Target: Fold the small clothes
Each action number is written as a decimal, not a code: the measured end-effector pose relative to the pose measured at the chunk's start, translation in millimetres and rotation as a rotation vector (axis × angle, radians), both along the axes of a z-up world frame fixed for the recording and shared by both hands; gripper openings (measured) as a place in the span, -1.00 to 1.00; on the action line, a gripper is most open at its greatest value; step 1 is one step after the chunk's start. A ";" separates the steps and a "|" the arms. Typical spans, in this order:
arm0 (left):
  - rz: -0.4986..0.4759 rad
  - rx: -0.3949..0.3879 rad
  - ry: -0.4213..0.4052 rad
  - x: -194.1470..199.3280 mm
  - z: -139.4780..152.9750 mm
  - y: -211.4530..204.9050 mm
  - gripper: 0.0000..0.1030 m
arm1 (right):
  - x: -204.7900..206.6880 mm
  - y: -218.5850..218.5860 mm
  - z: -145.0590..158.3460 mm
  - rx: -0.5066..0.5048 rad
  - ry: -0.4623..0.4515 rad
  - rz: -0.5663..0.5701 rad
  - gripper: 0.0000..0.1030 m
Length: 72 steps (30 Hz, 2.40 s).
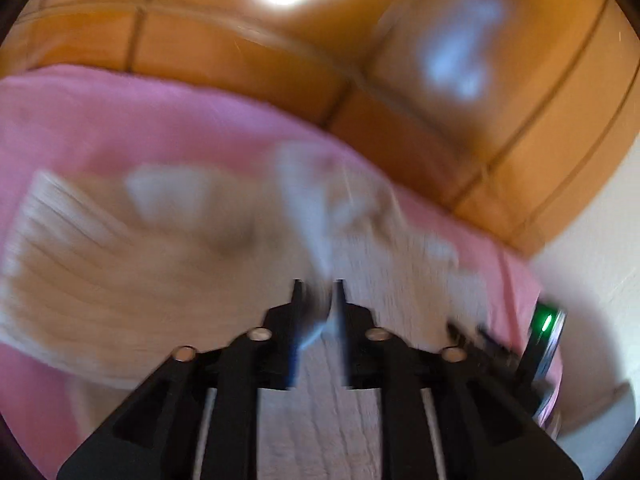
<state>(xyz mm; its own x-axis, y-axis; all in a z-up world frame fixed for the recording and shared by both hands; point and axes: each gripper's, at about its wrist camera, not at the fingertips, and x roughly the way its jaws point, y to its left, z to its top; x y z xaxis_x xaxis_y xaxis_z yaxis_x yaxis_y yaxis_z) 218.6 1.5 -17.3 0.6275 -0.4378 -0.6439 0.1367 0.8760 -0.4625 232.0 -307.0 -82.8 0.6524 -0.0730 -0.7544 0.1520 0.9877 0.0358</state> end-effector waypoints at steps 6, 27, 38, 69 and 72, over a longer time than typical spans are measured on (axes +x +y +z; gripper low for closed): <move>-0.030 0.030 0.011 -40.0 -16.1 4.8 -0.11 | 0.2 -5.5 1.3 0.013 -0.003 0.002 0.70; 0.039 0.160 -0.028 -67.6 -46.3 32.6 -0.10 | -1.0 145.1 48.9 0.155 0.018 0.401 -0.84; 0.041 0.146 -0.030 -69.7 -47.5 32.6 -0.10 | -19.9 12.9 121.8 0.123 -0.193 0.098 -0.84; 0.127 0.234 0.045 52.9 -42.3 31.4 -0.10 | 6.6 -15.7 12.8 0.057 -0.026 0.056 0.05; 0.133 0.262 0.045 52.2 -41.4 27.9 -0.10 | 7.5 -11.3 11.9 0.030 -0.030 0.053 0.08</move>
<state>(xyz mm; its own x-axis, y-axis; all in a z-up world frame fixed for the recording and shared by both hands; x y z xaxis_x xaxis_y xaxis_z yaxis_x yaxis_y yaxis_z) 270.8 29.4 -58.7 0.6367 -0.1692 -0.7523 -0.0026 0.9752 -0.2215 239.5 -318.3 -70.9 0.6772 -0.0155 -0.7356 0.0980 0.9928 0.0693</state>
